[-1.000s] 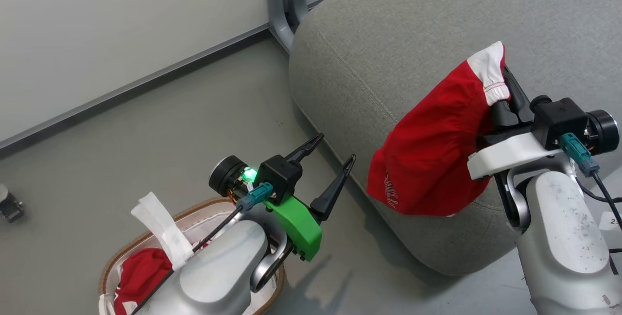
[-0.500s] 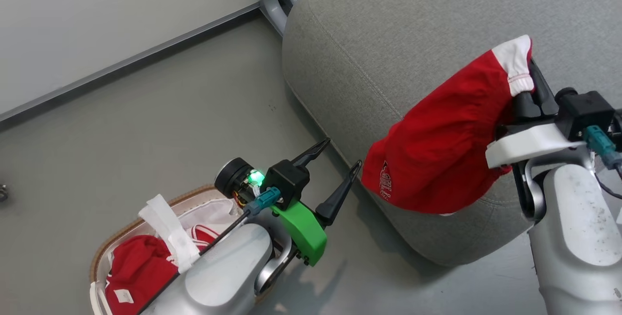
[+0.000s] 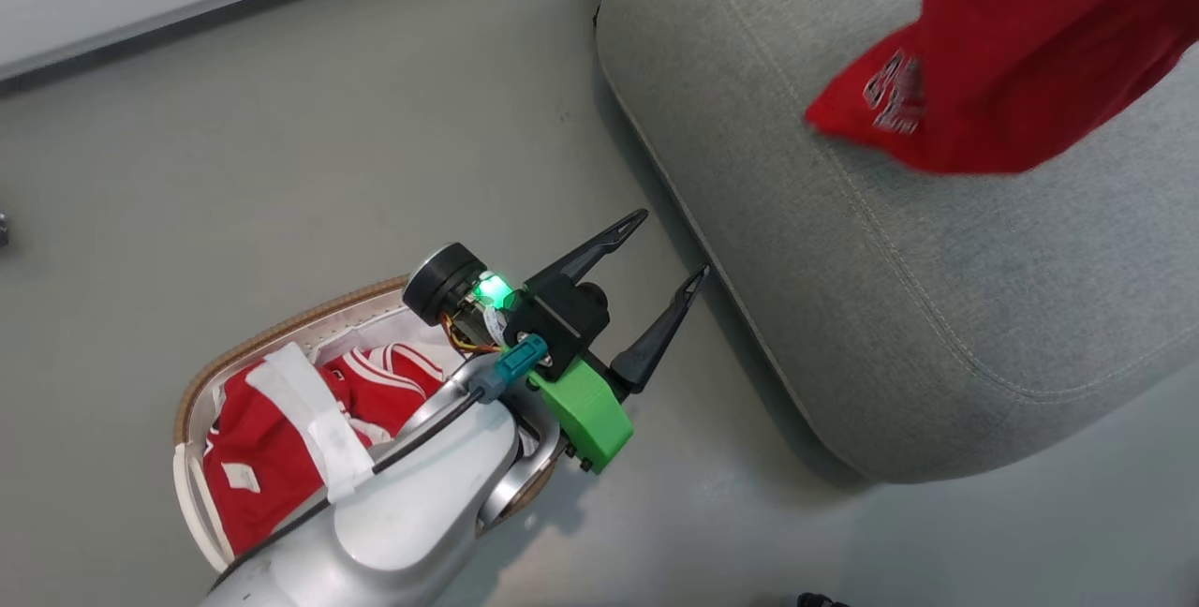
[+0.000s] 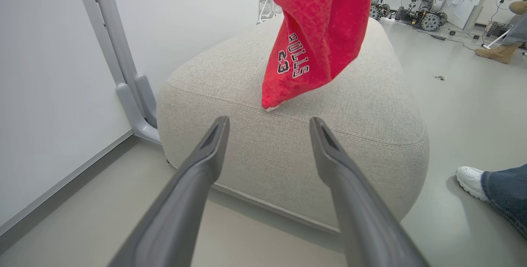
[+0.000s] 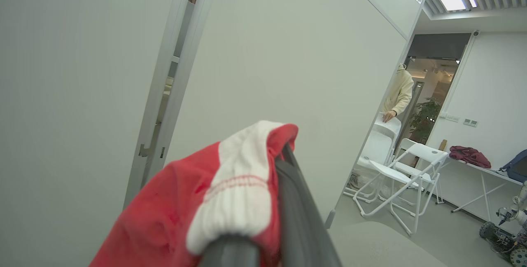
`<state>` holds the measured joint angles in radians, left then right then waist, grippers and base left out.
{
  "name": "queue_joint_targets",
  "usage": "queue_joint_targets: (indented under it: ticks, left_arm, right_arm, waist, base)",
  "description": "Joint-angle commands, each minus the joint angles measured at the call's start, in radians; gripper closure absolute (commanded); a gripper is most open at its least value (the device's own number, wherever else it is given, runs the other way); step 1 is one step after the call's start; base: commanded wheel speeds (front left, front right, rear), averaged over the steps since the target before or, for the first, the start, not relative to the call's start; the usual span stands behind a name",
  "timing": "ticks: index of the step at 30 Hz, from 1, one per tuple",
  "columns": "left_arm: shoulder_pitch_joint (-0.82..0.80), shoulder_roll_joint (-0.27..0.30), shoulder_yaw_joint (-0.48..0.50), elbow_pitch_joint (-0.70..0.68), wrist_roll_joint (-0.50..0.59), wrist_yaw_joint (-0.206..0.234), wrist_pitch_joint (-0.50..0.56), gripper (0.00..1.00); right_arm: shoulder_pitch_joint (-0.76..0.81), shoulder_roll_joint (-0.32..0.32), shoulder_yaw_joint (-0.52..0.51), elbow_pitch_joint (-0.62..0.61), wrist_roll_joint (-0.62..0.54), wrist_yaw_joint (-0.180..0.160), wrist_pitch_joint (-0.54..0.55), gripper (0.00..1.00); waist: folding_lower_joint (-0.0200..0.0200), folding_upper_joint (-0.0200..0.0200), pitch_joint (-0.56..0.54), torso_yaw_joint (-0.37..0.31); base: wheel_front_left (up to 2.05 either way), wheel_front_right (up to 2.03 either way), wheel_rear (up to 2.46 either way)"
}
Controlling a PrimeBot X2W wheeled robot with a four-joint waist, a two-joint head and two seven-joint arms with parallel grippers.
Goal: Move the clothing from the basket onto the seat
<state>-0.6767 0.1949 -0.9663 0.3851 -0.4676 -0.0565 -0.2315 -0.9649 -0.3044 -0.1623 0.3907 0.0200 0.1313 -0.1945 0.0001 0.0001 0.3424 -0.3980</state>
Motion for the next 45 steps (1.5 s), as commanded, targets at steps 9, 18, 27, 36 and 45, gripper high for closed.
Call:
queue_joint_targets:
  ticks: [9,18,27,36,45]
  left_arm:
    - [-0.067,0.016,-0.022,-0.124,0.049,0.024,0.055,0.0]
    - [-0.11,0.048,-0.037,-0.203,0.087,0.041,0.098,0.0]
    - [-0.124,0.092,-0.036,-0.261,0.101,0.059,0.134,0.0]
    - [-0.116,0.128,-0.039,-0.292,0.098,0.072,0.158,0.0]
    - [-0.11,0.129,-0.024,-0.281,0.075,0.075,0.127,0.0]
  right_arm:
    - [-0.26,-0.238,-0.056,0.1,0.058,-0.001,0.11,1.0]
    - [-0.311,-0.279,-0.144,0.261,0.036,-0.001,0.055,1.0]
    - [-0.234,-0.173,-0.177,0.438,-0.056,-0.001,-0.043,1.0]
    - [-0.162,-0.059,-0.231,0.469,-0.13,-0.001,-0.071,0.0]
    - [-0.051,0.007,-0.195,0.382,-0.132,-0.001,-0.072,0.0]
  waist:
    - [-0.0001,-0.0001,0.233,0.143]
    - [-0.0001,-0.0001,0.382,0.191]
    - [-0.0001,-0.0001,0.461,0.186]
    - [-0.0001,-0.0001,0.456,0.145]
    - [-0.0001,-0.0001,0.373,0.114]
  base:
    - [0.0,0.0,0.0]
    - [0.0,0.0,0.0]
    - [0.0,0.0,0.0]
    - [0.0,0.0,0.0]
    - [0.0,0.0,0.0]
